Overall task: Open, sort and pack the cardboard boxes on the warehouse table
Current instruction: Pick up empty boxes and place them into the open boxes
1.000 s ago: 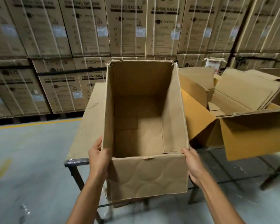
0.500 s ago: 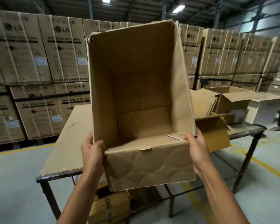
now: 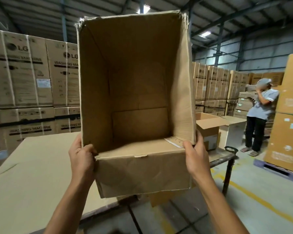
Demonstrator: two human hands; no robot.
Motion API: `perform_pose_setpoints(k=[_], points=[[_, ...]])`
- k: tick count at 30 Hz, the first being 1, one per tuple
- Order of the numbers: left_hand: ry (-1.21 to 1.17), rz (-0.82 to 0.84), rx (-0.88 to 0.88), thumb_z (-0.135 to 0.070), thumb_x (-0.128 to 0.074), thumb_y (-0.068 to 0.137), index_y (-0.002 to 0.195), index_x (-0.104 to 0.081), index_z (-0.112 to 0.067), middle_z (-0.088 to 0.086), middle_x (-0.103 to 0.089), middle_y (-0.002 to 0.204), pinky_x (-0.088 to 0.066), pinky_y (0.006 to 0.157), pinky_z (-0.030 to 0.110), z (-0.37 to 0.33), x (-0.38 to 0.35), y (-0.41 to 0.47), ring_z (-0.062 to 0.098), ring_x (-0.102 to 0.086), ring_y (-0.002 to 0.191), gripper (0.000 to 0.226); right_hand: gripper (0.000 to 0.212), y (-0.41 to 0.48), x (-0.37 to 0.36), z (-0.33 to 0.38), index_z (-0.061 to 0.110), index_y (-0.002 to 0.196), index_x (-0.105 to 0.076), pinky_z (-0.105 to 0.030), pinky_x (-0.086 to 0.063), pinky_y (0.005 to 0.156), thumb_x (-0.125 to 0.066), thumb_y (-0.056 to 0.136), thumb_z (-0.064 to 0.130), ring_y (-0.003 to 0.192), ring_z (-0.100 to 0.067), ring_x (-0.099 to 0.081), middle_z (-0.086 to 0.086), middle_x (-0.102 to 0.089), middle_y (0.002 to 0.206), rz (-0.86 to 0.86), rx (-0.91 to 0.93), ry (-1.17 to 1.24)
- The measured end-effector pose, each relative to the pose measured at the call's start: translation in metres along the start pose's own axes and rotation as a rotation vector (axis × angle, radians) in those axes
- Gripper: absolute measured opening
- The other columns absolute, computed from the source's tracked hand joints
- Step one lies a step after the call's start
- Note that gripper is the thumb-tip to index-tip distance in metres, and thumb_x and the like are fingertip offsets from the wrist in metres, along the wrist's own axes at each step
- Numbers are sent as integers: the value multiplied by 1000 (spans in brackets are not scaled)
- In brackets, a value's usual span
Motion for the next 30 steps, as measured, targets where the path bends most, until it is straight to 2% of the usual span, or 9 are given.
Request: perform_pose_setpoints(k=[4,6,9,13,16,20,23,27,30], points=[[-16,18,-34,19,-36,72,110,-65,-30,0,-66,104,-50,74,28,20,-40,47,16,-59,96,69,70,59,-12,-6,25,147,-42,-49,-48,103,-53,79,36,115,-19,-61,-1,-62,130,-48,39,158],[-9,41,-51,19,-35,72,126,-62,-21,2,-66,108,-50,73,27,25,-59,71,17,-60,99,72,73,88,-19,-8,22,150,-40,-49,-48,104,-54,79,31,119,-19,-59,-3,-60,133,-50,41,219],[16,94,-99,18,-36,74,125,-61,-16,-2,-68,94,-50,62,21,31,-85,103,16,-60,86,66,72,126,-28,-13,19,152,-37,-49,-49,104,-56,83,23,120,-21,-58,-6,-57,135,-51,52,270],[84,186,-152,-6,-47,75,128,-60,-20,2,-68,102,-52,73,34,35,-118,129,20,-61,93,57,74,172,-34,-20,14,146,-45,-47,-50,103,-54,73,23,116,-20,-60,-8,-62,130,-98,57,320],[189,202,-159,-21,-49,74,129,-55,-20,2,-62,105,-48,73,30,37,-143,145,17,-58,94,55,77,207,-41,-22,19,151,-41,-50,-48,105,-53,75,27,123,-22,-57,-7,-59,137,-99,45,305],[251,153,-134,-5,-43,88,127,-54,-14,-1,-58,96,-43,73,32,48,-170,171,15,-54,87,41,74,254,-50,-22,24,153,-36,-53,-47,106,-53,81,29,129,-26,-51,-7,-51,146,-36,43,272],[283,92,-112,6,-38,91,123,-53,-25,-4,-61,99,-50,75,32,57,-186,182,13,-57,92,48,65,287,-56,-30,24,153,-36,-53,-51,101,-55,90,23,121,-27,-55,-7,-53,141,22,15,255],[313,9,-147,11,-37,89,125,-54,-32,-5,-62,107,-51,79,32,67,-207,188,10,-57,97,59,78,323,-66,-50,25,151,-38,-56,-50,100,-54,75,36,123,-29,-55,-8,-52,142,69,-47,258],[370,-39,-168,10,-38,89,137,-54,-23,-1,-61,121,-52,94,37,77,-227,194,12,-57,107,60,77,354,-70,-67,27,149,-40,-54,-53,96,-54,74,41,114,-30,-60,-8,-58,135,106,-90,251]])
Point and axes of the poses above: each hand's wrist, its own y-axis towards the middle knuckle, its own x-axis out of the back of the hand, z = x × y, the point moved 4 cm from there along y, towards the middle knuckle
